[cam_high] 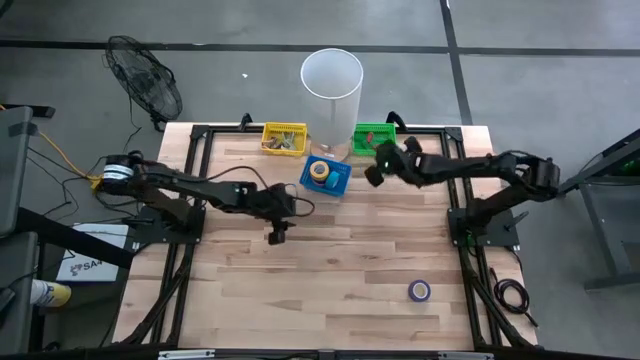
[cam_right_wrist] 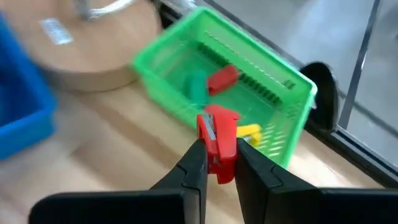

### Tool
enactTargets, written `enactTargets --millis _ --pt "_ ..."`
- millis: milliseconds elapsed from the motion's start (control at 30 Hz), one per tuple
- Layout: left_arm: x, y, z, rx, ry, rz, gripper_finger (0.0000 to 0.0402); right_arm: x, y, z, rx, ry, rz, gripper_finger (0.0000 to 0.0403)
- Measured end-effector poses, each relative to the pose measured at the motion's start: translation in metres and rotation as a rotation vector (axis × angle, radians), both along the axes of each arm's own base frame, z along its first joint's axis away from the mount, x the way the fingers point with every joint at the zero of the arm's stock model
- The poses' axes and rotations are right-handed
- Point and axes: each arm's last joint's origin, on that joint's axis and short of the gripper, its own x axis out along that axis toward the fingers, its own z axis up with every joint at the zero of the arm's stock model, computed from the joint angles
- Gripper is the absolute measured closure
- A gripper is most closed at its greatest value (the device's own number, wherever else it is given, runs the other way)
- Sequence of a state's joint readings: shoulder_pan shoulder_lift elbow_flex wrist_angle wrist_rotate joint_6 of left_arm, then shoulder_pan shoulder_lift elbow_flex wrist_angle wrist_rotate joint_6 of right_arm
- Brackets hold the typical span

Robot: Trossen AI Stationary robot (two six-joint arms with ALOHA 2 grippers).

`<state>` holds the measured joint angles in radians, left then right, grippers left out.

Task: Pick and place Stapler, Stapler remover, tape
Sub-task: Put the red stapler into the green basket

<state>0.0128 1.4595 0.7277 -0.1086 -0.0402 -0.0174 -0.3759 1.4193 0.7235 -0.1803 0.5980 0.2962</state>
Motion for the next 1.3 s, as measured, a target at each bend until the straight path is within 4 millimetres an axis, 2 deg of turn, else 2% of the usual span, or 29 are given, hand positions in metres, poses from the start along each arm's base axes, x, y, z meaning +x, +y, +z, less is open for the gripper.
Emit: enactTargets --millis 167,300,500,800,1133,1300 --pt "-0.029 0.001 -0.001 -0.017 -0.023 0.067 0.0227 -0.013 -0.032 0.002 0.032 -0.025 -0.021 0.0358" --pt "-0.053 0.001 -0.003 -0.024 -0.106 0.108 0.0227 -0.022 -0.055 0.005 0.049 -0.089 -0.003 0.0358" --pt "-0.086 0.001 -0.011 -0.048 -0.27 0.123 0.0227 -0.037 -0.076 0.006 0.084 -0.129 0.019 0.0358" --pt "-0.137 0.0 -0.04 -0.057 -0.513 0.126 0.0227 -0.041 -0.08 0.006 0.105 -0.134 0.053 0.0358" --pt "-0.148 -0.002 -0.02 -0.051 -0.694 0.009 0.0227 -0.04 -0.08 0.006 0.101 -0.118 0.099 0.0358" --pt "-0.154 -0.003 -0.016 -0.042 -0.724 -0.011 0.0227 -0.04 -0.08 0.006 0.093 -0.09 0.143 0.0358"
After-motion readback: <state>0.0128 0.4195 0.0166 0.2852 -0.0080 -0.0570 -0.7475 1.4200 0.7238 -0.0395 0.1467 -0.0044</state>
